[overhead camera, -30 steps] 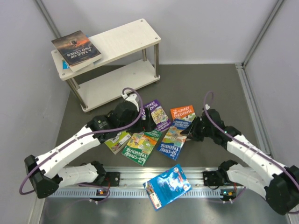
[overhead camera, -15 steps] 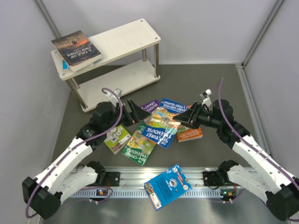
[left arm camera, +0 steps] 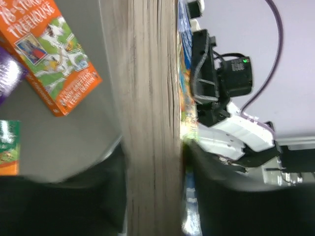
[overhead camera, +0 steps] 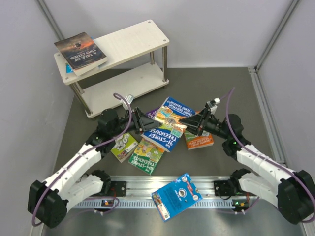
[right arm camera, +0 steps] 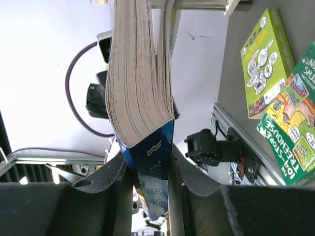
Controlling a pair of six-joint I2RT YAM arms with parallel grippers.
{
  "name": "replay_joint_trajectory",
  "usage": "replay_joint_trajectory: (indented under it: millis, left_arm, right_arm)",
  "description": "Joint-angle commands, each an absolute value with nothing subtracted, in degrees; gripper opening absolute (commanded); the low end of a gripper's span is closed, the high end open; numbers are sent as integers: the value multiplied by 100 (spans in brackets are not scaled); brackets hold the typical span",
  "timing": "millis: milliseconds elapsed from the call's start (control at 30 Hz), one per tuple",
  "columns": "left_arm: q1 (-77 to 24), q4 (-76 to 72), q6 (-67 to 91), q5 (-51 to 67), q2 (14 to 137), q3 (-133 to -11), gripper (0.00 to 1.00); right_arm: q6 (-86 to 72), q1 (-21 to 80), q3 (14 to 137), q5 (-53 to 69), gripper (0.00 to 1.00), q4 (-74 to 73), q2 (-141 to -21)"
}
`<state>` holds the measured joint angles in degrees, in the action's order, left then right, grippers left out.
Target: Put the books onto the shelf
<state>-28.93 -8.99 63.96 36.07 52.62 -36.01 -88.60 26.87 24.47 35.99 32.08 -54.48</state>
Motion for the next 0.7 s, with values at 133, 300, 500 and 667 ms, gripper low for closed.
replay_joint_trajectory:
  millis: [133,300,500,667]
  left_arm:
    - [-2874,-1504,6443,4061,5475,-3647,0]
    - [-2874,-344,6056,2929,5458,-3797,0]
    - [-2515,-729,6389,2593,5651,-3516,0]
    - [-1987,-1876,7038,2269,5818,-3051,0]
  right_arm:
    - [-9281,2646,2943,3577,1,5089,-6178]
    - [-8677,2646,3638,3674,98,4133,-6486]
    - [-8183,2637,3815,3543,100,2778,-6258]
    - [-8411,2619,3156,3472,100,2839,-5898]
